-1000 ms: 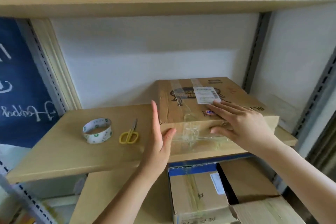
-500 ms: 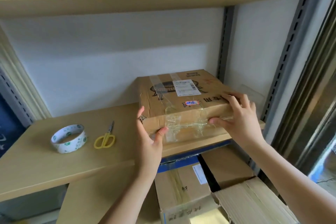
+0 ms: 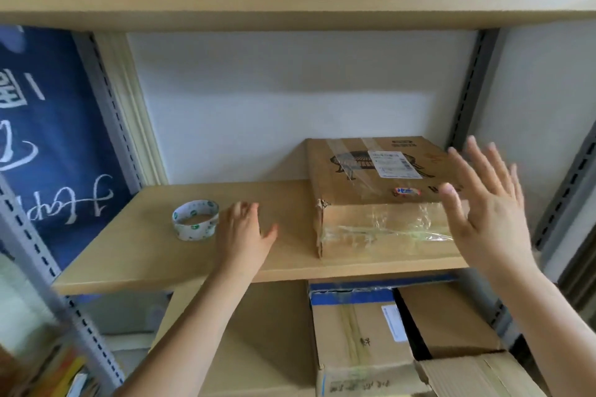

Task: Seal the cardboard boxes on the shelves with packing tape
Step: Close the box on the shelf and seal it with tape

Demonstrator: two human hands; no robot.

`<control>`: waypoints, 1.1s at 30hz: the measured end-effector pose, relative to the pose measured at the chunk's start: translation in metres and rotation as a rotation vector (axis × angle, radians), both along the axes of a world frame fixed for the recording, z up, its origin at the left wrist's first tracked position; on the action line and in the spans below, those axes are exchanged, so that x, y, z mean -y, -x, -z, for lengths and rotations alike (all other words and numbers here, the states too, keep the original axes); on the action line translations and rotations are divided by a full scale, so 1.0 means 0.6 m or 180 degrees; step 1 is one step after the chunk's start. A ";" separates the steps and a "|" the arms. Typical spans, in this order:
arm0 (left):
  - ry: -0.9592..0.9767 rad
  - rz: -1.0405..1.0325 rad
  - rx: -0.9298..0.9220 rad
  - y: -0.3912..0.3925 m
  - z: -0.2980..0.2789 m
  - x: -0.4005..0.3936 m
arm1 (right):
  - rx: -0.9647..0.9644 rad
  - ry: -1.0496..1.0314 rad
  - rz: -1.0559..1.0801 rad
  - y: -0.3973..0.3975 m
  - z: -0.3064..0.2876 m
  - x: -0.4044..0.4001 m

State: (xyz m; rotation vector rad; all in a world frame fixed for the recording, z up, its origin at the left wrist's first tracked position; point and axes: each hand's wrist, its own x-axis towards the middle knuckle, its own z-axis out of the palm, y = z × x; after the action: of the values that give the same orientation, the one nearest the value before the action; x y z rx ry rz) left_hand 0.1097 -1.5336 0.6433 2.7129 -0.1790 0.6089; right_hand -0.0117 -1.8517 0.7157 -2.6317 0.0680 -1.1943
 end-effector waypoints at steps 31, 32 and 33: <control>0.2799 -0.0382 -0.2148 0.190 0.325 -0.218 | -0.3761 -0.4203 -0.1586 -0.063 0.434 -0.477; 0.2976 -0.0597 -0.2204 0.175 0.349 -0.218 | -0.3794 -0.4161 -0.1490 -0.076 0.456 -0.484; 0.3149 -0.0761 -0.2257 0.160 0.370 -0.217 | -0.3824 -0.4214 -0.1369 -0.088 0.476 -0.490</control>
State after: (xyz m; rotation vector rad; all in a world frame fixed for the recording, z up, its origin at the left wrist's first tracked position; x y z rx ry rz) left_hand 0.0139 -1.4034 0.4211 1.8113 0.4999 -0.2197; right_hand 0.0413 -1.5578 0.4302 -1.5709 0.3303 0.5831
